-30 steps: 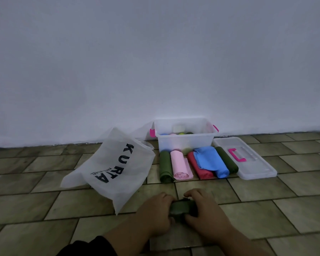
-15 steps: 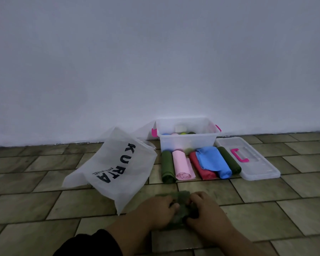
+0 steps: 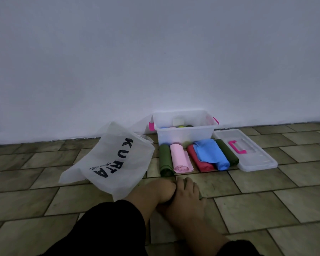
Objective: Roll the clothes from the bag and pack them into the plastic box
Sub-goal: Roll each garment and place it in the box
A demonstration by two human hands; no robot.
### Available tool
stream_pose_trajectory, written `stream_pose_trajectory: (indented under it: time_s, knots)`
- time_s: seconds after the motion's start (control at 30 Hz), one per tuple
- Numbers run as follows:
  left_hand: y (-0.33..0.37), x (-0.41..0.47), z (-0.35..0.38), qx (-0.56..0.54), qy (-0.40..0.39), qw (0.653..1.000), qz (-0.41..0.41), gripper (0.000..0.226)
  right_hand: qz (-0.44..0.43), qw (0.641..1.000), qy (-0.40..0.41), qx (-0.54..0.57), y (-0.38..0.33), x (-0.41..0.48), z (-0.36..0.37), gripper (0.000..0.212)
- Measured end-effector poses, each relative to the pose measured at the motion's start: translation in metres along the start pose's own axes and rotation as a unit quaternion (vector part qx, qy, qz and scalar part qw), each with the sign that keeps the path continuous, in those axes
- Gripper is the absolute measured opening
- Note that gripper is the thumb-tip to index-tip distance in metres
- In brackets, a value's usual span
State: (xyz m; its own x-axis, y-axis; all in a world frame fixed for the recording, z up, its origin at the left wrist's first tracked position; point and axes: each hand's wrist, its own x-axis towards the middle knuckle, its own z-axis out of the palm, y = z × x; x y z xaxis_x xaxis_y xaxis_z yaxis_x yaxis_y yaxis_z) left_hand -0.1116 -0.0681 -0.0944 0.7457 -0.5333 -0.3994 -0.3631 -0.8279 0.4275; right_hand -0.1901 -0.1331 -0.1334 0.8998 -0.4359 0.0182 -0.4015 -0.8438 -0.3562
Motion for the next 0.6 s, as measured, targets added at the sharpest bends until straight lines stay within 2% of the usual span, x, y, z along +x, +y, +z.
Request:
stream_pose_trajectory:
  time_s: [0.23, 0.4, 0.53, 0.6]
  knots:
    - [-0.005, 0.005, 0.006, 0.053, -0.017, 0.998, -0.005, 0.038, -0.030, 0.997, 0.062, 0.036, 0.006, -0.015, 0.001, 0.078]
    - [-0.008, 0.002, 0.013, 0.064, 0.002, 0.998, 0.009, 0.040, -0.072, 0.996, 0.044, 0.011, 0.014, -0.019, -0.003, 0.070]
    - [-0.012, 0.005, 0.017, 0.064, -0.007, 0.998, 0.002, 0.052, -0.116, 0.993, 0.012, 0.007, 0.025, -0.020, -0.006, 0.069]
    - [-0.015, 0.007, 0.019, 0.070, -0.015, 0.997, 0.000, 0.059, -0.139, 0.990, -0.015, 0.005, 0.033, -0.019, -0.011, 0.059]
